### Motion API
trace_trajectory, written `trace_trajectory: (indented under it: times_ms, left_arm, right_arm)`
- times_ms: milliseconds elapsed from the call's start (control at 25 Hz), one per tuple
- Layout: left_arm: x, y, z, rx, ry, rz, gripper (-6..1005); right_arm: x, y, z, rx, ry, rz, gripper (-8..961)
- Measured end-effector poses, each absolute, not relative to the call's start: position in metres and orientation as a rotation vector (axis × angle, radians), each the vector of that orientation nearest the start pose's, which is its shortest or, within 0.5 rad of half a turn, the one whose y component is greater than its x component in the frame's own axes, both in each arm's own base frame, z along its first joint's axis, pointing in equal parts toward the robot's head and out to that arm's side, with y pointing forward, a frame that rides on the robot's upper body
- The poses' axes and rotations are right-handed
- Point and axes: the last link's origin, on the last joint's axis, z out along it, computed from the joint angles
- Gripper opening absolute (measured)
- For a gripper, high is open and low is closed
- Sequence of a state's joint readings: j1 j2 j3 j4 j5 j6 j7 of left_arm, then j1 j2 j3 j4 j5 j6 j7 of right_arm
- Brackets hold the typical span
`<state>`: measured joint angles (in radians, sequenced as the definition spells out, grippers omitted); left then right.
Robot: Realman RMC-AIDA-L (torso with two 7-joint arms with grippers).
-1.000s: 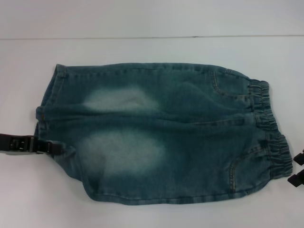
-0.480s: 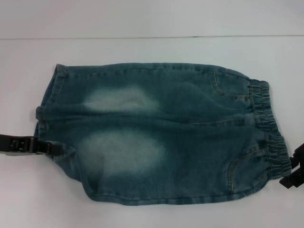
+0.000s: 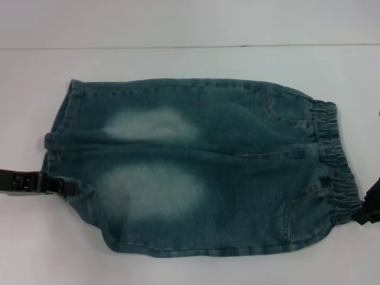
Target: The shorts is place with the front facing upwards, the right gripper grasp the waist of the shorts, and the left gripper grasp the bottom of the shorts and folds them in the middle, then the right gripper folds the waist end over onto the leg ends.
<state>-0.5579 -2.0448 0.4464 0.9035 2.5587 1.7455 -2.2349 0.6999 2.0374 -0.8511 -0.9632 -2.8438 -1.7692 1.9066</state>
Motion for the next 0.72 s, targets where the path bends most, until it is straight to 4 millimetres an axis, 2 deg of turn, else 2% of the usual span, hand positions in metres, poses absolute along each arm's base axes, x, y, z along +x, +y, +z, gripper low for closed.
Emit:
trace_trajectory:
  times_ms: [40,280,560,720]
  left_arm:
    - [-0.3084,0.3118,0.0567,-2.383,-1.746,-0.233,36]
    - [-0.3088,0.3110,0.0563,-2.385,-1.745,-0.233,36]
    - [-0.3086,0.3111,0.0568,-2.383,-1.745,-0.244,37]
    - [-0.3059,0.3137,0.0590,-2.383,-1.737,-0.275,37]
  right_arm:
    - [0.2749,0.3376,0.0432,-2.857,0.916,-0.684,251]
    - [0.2758,0.3370,0.0408,-2.855,0.917,-0.675,37]
    - [0.2766,0.3368,0.0405,-2.854,0.922,-0.645,34]
    - [0.2770,0.3376,0.0504,-2.842,0.971,-0.490,33]
